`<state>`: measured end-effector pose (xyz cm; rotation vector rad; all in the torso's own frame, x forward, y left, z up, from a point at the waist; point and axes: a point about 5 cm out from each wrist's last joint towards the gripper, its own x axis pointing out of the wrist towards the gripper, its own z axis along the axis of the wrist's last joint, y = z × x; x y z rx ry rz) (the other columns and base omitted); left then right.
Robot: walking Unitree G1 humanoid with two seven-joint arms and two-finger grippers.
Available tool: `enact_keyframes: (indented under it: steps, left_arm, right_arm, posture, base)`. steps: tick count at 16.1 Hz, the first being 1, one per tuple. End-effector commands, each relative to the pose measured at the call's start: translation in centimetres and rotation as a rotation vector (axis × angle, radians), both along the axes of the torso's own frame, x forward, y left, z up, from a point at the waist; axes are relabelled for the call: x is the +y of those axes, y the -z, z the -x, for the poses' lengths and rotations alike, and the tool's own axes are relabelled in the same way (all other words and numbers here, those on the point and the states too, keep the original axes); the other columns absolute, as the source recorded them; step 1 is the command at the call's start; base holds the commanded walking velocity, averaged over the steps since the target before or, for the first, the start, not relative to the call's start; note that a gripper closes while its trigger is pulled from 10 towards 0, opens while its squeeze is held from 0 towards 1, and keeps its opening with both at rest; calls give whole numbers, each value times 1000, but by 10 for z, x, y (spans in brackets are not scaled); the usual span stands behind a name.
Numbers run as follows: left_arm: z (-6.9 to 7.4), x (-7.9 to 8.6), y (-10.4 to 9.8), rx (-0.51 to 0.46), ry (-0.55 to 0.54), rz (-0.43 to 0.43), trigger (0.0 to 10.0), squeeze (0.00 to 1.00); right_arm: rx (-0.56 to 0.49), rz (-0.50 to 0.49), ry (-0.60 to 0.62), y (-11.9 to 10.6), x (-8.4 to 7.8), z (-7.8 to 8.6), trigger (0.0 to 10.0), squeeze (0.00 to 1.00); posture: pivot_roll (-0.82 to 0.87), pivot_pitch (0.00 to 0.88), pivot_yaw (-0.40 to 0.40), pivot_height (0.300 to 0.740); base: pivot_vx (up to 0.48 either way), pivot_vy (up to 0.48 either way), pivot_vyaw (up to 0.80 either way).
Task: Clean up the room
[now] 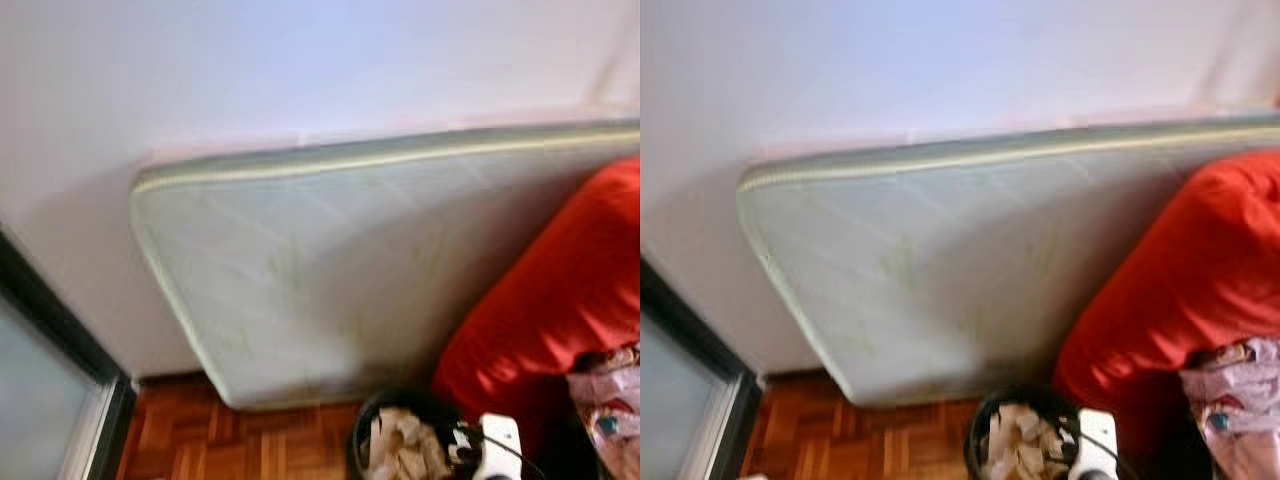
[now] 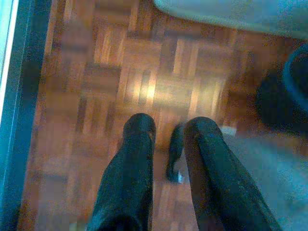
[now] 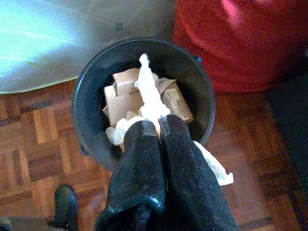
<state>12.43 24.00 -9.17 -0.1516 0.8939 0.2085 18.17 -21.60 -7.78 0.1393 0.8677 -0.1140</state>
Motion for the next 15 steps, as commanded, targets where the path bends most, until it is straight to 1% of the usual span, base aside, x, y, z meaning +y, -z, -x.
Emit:
enact_keyframes:
  steps: [1, 4, 7, 8, 9, 10, 11, 12, 13, 15]
  left_arm:
    - [1, -3, 1, -5, 6, 10, 10000, 0]
    - [-1, -4, -1, -37, -5, 13, 10000, 0]
    - [-2, -3, -4, -101, -43, 14, 10000, 0]
    - [-3, -2, -4, -115, -52, 13, 10000, 0]
    - [-4, -2, -6, -152, -63, 10, 10000, 0]
    - [-6, -2, -8, -175, -57, -3, 10000, 0]
    - [-82, -9, -46, -427, -10, -55, 10000, 0]
    - [-120, -15, -73, -565, 11, -81, 10000, 0]
    - [-127, -18, -82, -624, 33, -97, 10000, 0]
    - [-132, -17, -91, -680, 44, -104, 10000, 0]
  right_arm:
    - [8, 17, 12, 1, -9, 6, 10000, 0]
    - [-33, 4, -3, -1, -8, 4, 10000, 0]
    - [-124, -28, -15, -6, -6, 0, 10000, 0]
    - [-139, -34, -21, -7, -6, -1, 10000, 0]
    - [-298, -51, -100, -42, 40, -72, 10000, 0]
    - [-339, -49, -118, -51, 46, -84, 10000, 0]
    - [-375, -55, -113, -56, 46, -89, 10000, 0]
    - [-394, -62, -104, -58, 46, -90, 10000, 0]
    - [-437, -83, -130, -63, 48, -94, 10000, 0]
    - [-494, -68, -163, -70, 47, -99, 10000, 0]
  posture:
    - [40, 0, 19, 740]
    - [41, 0, 16, 740]
    - [43, 0, 11, 740]
    - [43, 0, 11, 740]
    - [52, 0, 9, 740]
    - [51, 0, 10, 740]
    - [48, 0, 11, 740]
    - [48, 0, 11, 740]
    - [53, 0, 7, 740]
    - [58, 0, -1, 740]
  base:
    - [0, 0, 0]
    - [0, 0, 0]
    - [0, 0, 0]
    - [0, 0, 0]
    - [0, 0, 0]
    - [0, 0, 0]
    - [0, 0, 0]
    - [0, 0, 0]
    - [0, 0, 0]
    - [0, 0, 0]
